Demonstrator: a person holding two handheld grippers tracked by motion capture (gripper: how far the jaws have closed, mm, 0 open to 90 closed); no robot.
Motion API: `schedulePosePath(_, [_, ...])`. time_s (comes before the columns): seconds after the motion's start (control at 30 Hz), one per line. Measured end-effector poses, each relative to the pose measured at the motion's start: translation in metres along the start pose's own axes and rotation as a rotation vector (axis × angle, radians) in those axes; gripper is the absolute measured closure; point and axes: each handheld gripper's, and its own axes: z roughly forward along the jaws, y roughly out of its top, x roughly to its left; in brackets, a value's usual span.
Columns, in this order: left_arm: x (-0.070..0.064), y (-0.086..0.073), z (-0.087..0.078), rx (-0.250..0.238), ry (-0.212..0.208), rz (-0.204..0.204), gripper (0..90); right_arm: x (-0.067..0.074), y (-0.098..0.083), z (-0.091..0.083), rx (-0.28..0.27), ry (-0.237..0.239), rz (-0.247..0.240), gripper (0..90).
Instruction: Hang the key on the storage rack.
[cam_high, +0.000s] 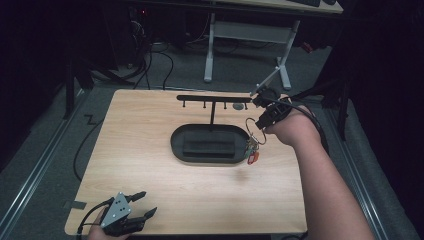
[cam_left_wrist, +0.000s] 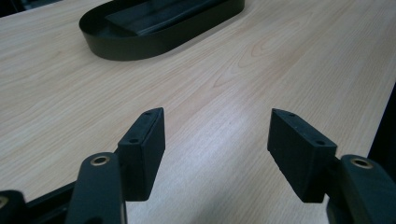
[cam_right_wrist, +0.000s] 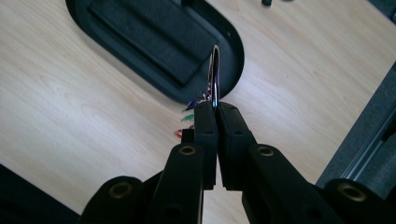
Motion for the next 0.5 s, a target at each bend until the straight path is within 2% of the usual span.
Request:
schedulePosePath(0.3, [0.001,-0.004,-0.006,0.002,0.016,0.000,37.4,-0.005,0.024,0.002,-0.043,-0.022,-0.017,88.0])
schedulePosePath(0.5, [0.000,-0.004,-0.006,0.000,0.018,0.002,37.4,-0.013,0.035,0.011,-0.057,-0.026,-0.004,88.1])
